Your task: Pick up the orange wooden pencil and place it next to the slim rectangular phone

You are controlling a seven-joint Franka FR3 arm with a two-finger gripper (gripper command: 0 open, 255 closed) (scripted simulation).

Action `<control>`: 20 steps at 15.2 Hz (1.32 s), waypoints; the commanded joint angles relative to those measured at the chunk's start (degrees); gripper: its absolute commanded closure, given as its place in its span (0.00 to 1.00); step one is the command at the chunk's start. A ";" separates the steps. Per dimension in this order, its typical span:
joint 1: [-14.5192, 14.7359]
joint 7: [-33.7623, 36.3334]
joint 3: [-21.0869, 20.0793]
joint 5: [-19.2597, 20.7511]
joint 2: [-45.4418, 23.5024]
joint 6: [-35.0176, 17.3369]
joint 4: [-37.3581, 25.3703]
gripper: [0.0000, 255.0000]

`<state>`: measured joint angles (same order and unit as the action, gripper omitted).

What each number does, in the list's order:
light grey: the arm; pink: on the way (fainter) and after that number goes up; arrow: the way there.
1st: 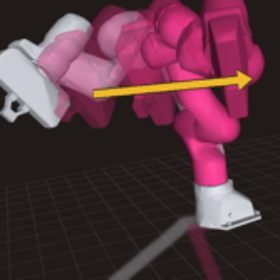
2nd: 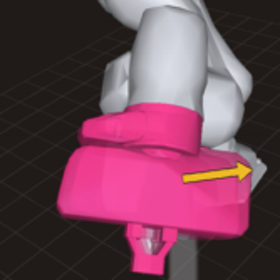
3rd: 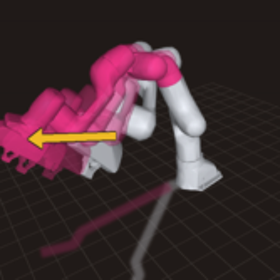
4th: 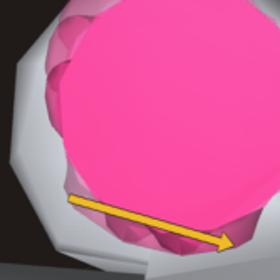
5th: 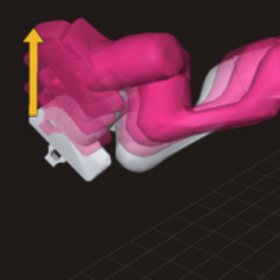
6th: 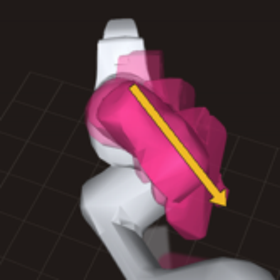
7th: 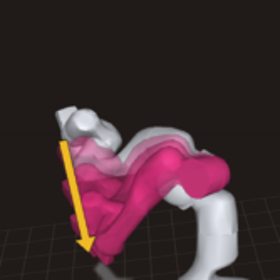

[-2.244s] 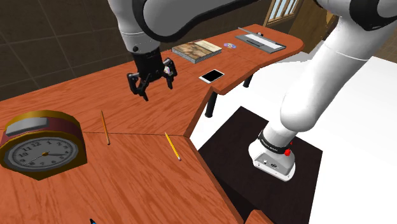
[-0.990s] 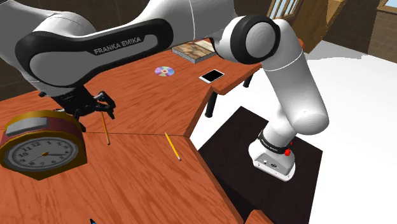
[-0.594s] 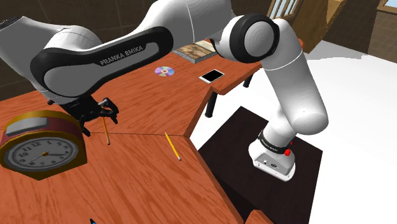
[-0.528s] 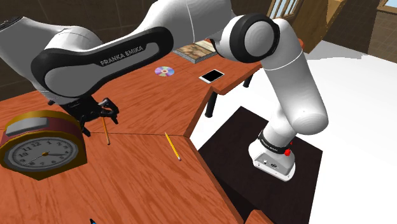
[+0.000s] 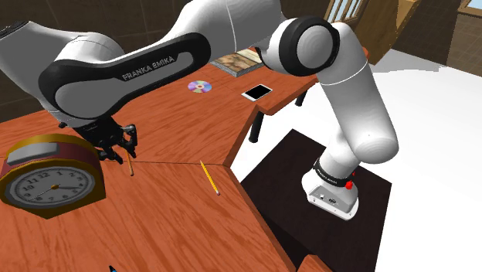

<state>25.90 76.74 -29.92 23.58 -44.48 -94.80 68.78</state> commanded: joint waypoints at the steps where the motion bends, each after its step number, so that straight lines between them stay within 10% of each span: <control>1: 0.00 0.00 0.00 0.00 0.00 0.00 0.00 1.00; 20: 1.28 -1.41 -0.45 -0.82 1.49 8.08 -7.14 1.00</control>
<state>27.31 75.39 -30.25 22.92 -43.51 -87.16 61.54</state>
